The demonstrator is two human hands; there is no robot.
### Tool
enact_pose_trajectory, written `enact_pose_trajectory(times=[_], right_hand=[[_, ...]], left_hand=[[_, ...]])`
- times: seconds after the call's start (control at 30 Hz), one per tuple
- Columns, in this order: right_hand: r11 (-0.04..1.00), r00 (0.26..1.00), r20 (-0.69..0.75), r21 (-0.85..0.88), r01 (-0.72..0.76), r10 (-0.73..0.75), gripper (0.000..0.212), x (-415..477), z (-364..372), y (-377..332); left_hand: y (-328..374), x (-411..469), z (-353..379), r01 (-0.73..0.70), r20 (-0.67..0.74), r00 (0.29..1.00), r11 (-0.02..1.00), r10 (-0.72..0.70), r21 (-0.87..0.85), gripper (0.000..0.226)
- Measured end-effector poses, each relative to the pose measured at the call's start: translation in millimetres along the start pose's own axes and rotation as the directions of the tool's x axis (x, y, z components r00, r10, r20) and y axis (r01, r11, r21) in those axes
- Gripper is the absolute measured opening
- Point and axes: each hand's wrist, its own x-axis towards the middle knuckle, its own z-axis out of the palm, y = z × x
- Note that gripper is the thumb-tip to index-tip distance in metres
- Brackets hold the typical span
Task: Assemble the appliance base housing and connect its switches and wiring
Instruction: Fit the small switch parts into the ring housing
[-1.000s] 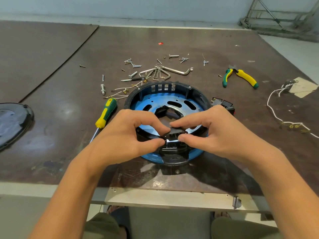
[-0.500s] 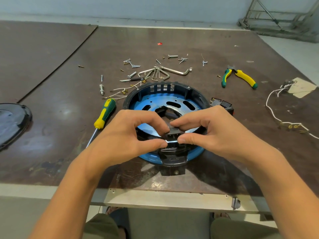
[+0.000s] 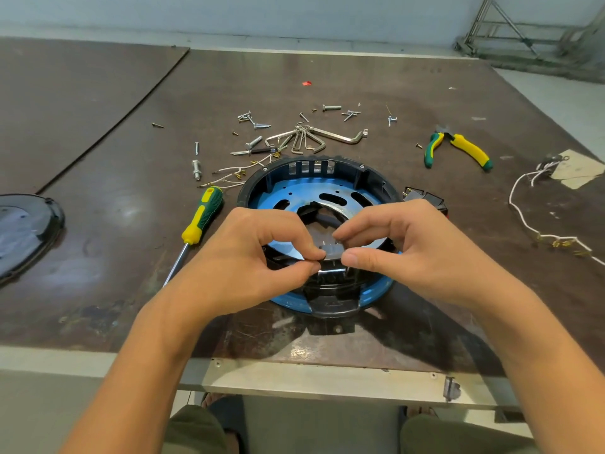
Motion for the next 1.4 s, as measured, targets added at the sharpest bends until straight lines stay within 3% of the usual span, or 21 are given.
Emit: enact_pose_trajectory(times=[0.27, 0.5, 0.63, 0.9, 1.0, 1.1, 1.3, 1.4], right_hand=[[0.992, 1.000, -0.021, 0.130, 0.008, -0.005, 0.039, -1, 1, 0], [0.952, 0.972, -0.208, 0.261, 0.159, -0.105, 0.031, -1, 12, 0], [0.928, 0.967, -0.197, 0.305, 0.215, -0.159, 0.037, 0, 14, -1], [0.943, 0.966, -0.153, 0.229, 0.241, -0.210, 0.037, -3, 13, -5], [0.941, 0.966, -0.191, 0.256, 0.220, -0.174, 0.039, -5, 11, -5], [0.964, 0.964, -0.189, 0.156, 0.217, -0.186, 0.040, -5, 9, -5], [0.971, 0.963, -0.124, -0.058, 0.233, -0.239, 0.037, -1, 13, -1], [0.968, 0.963, -0.104, -0.072, 0.240, -0.247, 0.034, 1, 13, 1]], left_hand=[[5, -1, 0, 0.098, -0.011, 0.995, 0.995, -0.098, -0.024, 0.009], [11, 2, 0, 0.062, -0.044, 0.997, 0.997, -0.064, -0.050, 0.042], [16, 5, 5, 0.031, -0.119, 0.992, 0.997, -0.040, -0.069, 0.034], [21, 6, 11, 0.099, -0.185, 0.976, 0.991, -0.115, -0.091, 0.023], [19, 5, 9, 0.143, -0.126, 0.981, 0.988, -0.150, -0.064, 0.032], [17, 4, 2, 0.138, -0.113, 0.983, 0.989, -0.143, -0.048, 0.040], [14, 2, -6, 0.120, 0.012, 0.993, 0.992, -0.119, -0.038, 0.011], [11, 0, -11, 0.149, 0.085, 0.986, 0.988, -0.146, -0.028, 0.015]])
